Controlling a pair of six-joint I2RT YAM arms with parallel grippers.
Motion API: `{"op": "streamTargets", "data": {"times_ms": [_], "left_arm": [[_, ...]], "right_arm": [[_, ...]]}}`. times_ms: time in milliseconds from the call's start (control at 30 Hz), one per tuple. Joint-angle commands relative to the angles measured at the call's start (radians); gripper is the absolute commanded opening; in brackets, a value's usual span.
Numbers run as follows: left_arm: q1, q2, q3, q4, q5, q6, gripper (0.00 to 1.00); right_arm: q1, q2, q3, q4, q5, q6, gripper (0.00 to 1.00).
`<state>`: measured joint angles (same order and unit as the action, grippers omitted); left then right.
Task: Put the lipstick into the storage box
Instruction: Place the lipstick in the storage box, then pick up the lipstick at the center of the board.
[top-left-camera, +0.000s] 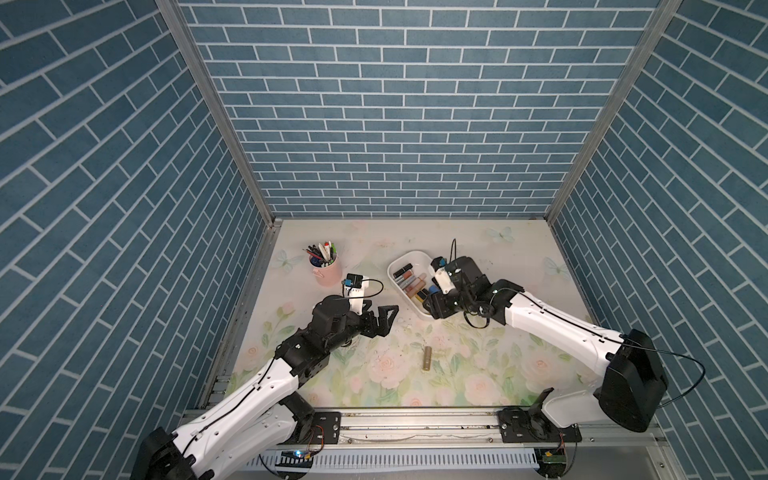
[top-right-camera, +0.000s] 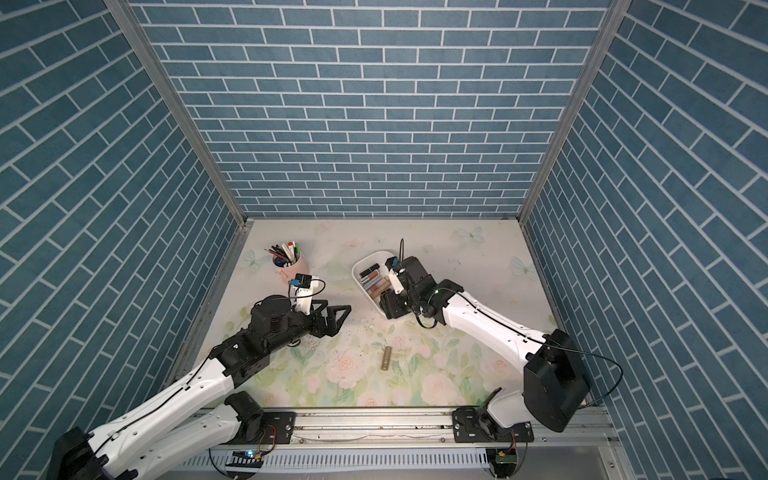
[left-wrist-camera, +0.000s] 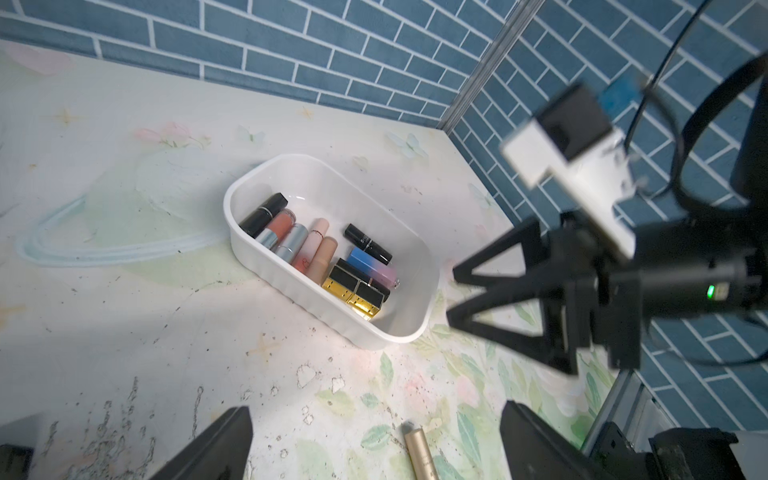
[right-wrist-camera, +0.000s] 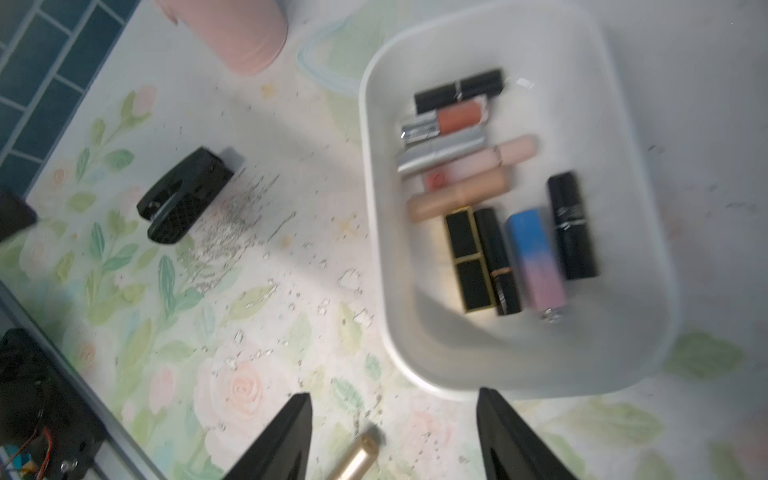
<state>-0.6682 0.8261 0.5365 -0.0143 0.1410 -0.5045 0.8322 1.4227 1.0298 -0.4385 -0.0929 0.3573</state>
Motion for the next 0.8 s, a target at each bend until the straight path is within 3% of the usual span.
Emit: {"op": "streamTargets", "data": {"times_ms": [0,100,300,767], "left_arm": [[-0.005,-0.031,-0.022,0.022,-0.047,-0.032,1.0],[-0.005,-0.068,-0.023,-0.003,-0.09,-0.053,1.0],[-0.004,-0.171,-0.049,-0.168,-0.283,-0.121,1.0],[-0.004,-0.215,-0.067,-0.189,-0.287,-0.135,1.0]], "right_arm": [[0.069,-0.024,-0.064,-0.022,0.041,0.131,0.71],[0.116,-0.02,-0.113,-0.004,0.072,0.19,0.71],[0.188,0.034,-0.152,0.03,0.123,0.257,0.73],[0.241,0.177,-0.139,0.051,0.139,0.276,0.73]]}}
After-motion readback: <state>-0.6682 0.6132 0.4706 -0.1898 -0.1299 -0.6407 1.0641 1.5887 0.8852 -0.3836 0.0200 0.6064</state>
